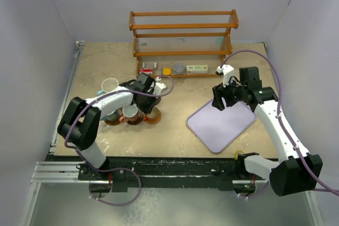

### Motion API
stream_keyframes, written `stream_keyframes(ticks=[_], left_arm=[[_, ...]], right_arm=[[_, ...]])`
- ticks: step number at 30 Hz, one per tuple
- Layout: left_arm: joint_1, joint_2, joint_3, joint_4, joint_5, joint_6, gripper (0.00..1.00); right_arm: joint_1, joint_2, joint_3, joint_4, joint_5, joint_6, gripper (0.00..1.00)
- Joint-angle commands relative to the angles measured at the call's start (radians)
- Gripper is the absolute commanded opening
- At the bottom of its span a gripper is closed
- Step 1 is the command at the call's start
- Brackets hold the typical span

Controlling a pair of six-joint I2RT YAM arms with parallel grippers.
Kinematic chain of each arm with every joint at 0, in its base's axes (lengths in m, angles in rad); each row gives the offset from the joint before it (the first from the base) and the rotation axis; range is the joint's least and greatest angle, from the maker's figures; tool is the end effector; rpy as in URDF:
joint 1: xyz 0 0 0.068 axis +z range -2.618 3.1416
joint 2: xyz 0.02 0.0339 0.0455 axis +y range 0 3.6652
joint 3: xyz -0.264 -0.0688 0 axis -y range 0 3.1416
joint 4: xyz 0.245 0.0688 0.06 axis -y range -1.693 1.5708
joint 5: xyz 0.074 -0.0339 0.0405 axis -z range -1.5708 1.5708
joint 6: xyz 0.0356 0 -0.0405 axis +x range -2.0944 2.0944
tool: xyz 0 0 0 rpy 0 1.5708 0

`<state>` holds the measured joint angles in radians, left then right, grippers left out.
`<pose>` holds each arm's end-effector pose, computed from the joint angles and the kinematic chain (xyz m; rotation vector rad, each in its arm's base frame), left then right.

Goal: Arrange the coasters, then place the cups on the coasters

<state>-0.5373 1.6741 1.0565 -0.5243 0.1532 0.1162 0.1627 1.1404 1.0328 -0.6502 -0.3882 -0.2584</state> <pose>0.2782 -0.1721 0.1838 0.9212 2.5759 -0.3298 0.2322 0.0518 0.3133 -0.6664 2.1934 0.4015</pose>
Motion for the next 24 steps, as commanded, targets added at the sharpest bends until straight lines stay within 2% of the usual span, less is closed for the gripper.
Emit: stream_keyframes(ticks=[1,13,24], left_arm=[[0.007,-0.001,0.032,0.03,0.016,0.0,0.15],[0.007,-0.029,0.059,0.004,0.017,0.002,0.28],[0.007,-0.159,0.102,-0.021,-0.006,0.026,0.38]], right_arm=[[-0.003,0.001,0.029,-0.002,-0.032,-0.016,0.71],[-0.003,0.018,0.035,-0.012,-0.046,-0.023,0.71],[-0.003,0.025,0.061,-0.024,-0.031,-0.041,0.73]])
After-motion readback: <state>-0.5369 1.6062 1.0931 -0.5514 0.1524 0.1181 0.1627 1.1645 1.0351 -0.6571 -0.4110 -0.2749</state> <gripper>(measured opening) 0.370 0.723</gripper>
